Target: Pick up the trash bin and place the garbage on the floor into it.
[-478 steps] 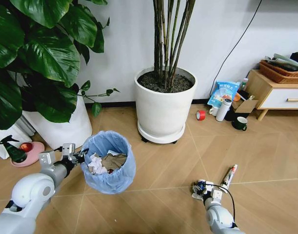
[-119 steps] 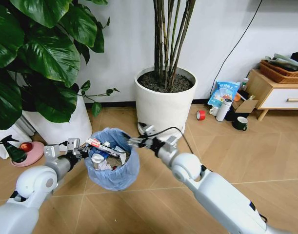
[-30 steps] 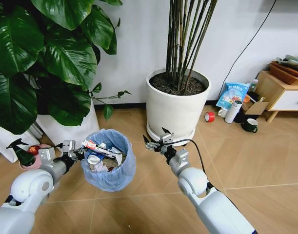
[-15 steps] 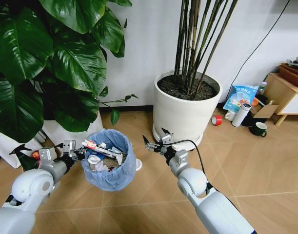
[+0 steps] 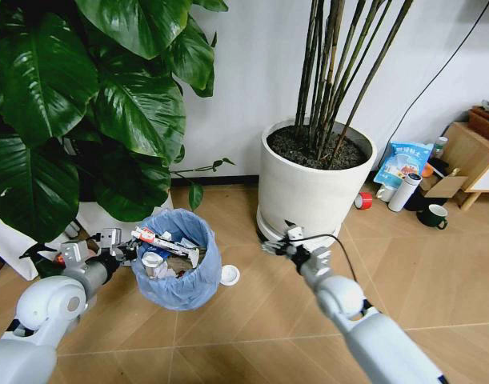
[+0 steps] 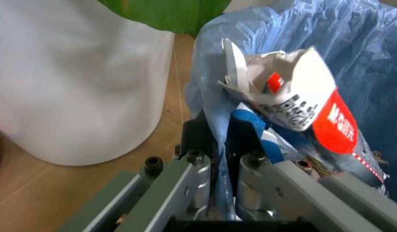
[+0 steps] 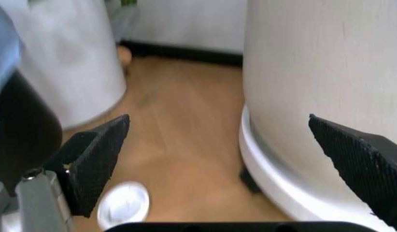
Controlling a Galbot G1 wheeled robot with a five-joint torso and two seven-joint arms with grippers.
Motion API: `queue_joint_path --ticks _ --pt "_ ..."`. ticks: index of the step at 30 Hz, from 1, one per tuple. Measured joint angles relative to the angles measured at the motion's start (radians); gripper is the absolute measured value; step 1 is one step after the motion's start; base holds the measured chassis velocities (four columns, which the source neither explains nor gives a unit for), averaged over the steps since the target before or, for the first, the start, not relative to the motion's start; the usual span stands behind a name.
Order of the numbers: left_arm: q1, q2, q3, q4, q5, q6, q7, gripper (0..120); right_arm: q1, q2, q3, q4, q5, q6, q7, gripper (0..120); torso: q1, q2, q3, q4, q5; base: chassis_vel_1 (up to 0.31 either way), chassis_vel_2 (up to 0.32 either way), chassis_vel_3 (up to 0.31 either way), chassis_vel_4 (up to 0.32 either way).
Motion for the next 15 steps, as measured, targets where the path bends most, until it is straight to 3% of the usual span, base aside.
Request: queue_joint_path --ticks 8,15 --pt "-0.006 -0.023 -0.005 -0.002 0.021 0.004 0.001 0 0.047 -0.073 -0.095 -0.089 0.112 -0.033 -0.062 100 0.000 0.000 0.000 0.0008 -0.0001 0.000 0.000 0.000 0.000" --pt "-0.013 -0.022 0.010 -0.009 0.024 0.008 0.004 0 0.082 -0.050 -0.181 -0.168 0.113 -0.048 -0.046 100 0.000 0.000 0.000 0.0002 -0.0004 0.000 0.000 0.000 0.000"
